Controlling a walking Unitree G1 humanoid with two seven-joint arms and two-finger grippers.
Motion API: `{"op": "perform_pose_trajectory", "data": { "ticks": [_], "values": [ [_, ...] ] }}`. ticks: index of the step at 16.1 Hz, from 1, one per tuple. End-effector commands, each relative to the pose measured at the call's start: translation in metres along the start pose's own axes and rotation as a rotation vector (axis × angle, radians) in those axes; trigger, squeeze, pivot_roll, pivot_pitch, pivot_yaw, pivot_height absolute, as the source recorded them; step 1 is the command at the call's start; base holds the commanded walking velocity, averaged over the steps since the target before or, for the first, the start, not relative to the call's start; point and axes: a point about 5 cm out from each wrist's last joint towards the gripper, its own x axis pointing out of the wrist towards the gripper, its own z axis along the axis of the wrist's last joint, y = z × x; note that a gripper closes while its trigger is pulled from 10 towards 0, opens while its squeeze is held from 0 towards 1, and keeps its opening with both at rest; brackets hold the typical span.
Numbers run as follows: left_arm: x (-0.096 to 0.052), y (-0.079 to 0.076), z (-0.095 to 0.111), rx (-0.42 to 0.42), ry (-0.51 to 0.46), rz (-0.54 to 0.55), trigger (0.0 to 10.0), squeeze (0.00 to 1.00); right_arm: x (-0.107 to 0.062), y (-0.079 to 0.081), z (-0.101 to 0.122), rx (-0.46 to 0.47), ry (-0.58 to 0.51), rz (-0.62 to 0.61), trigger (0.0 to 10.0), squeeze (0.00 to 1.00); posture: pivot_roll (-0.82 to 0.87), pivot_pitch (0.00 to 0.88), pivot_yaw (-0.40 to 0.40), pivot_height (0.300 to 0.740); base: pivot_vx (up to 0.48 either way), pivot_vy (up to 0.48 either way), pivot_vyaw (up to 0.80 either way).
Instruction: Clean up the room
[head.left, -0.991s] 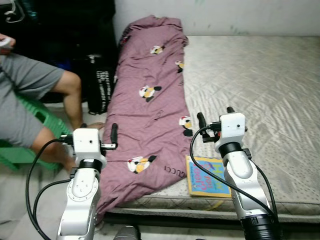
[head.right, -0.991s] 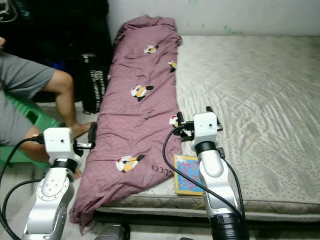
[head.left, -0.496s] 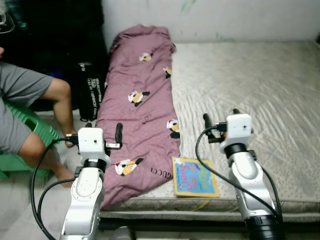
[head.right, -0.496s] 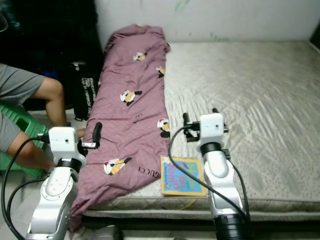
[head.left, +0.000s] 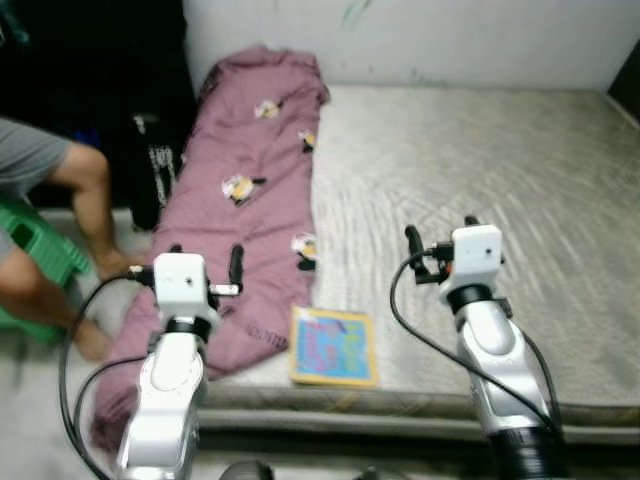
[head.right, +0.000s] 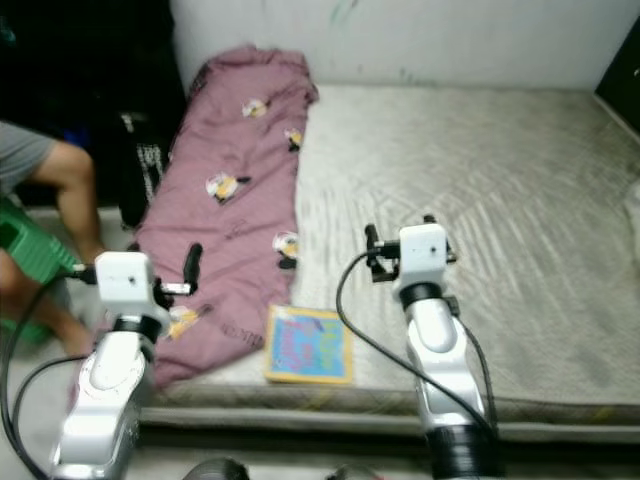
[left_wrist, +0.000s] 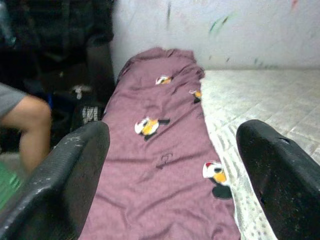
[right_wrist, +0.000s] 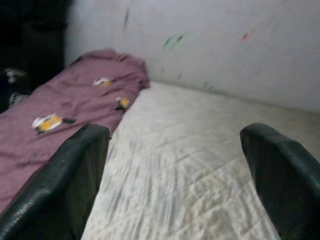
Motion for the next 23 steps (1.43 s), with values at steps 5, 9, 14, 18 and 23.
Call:
{"op": "perform_pose_trajectory", "data": {
  "ticks": [5, 9, 14, 18, 23],
  "values": [
    [0.001, 0.001, 0.002, 0.002, -0.008, 0.007, 10.0, 0.0, 0.002, 0.001, 0.003, 0.023, -0.009, 0.009, 10.0, 0.0, -0.02, 0.048, -0.005, 0.74, 0.0, -0.348, 0.0],
    [0.001, 0.002, 0.003, 0.002, -0.008, 0.005, 10.0, 0.0, 0.002, 0.001, 0.003, 0.019, -0.01, 0.007, 10.0, 0.0, -0.02, 0.05, -0.003, 0.74, 0.0, -0.341, 0.0],
    [0.001, 0.001, 0.003, -0.013, -0.015, 0.003, 10.0, 0.0, 0.001, 0.0, 0.002, 0.019, -0.004, 0.006, 10.0, 0.0, -0.02, 0.051, -0.003, 0.74, 0.0, 0.0, 0.0],
    [0.002, 0.001, 0.003, -0.014, -0.015, 0.009, 10.0, 0.0, 0.002, -0.004, 0.004, 0.028, -0.016, -0.006, 10.0, 0.0, -0.02, 0.053, -0.005, 0.74, 0.0, 0.0, 0.0],
    [-0.007, 0.015, 0.001, -0.03, -0.003, 0.119, 10.0, 0.0, 0.007, 0.009, 0.0, 0.037, -0.001, 0.051, 10.0, 0.0, 0.03, 0.043, -0.053, 0.74, 0.0, 0.0, 0.0]
  ]
}}
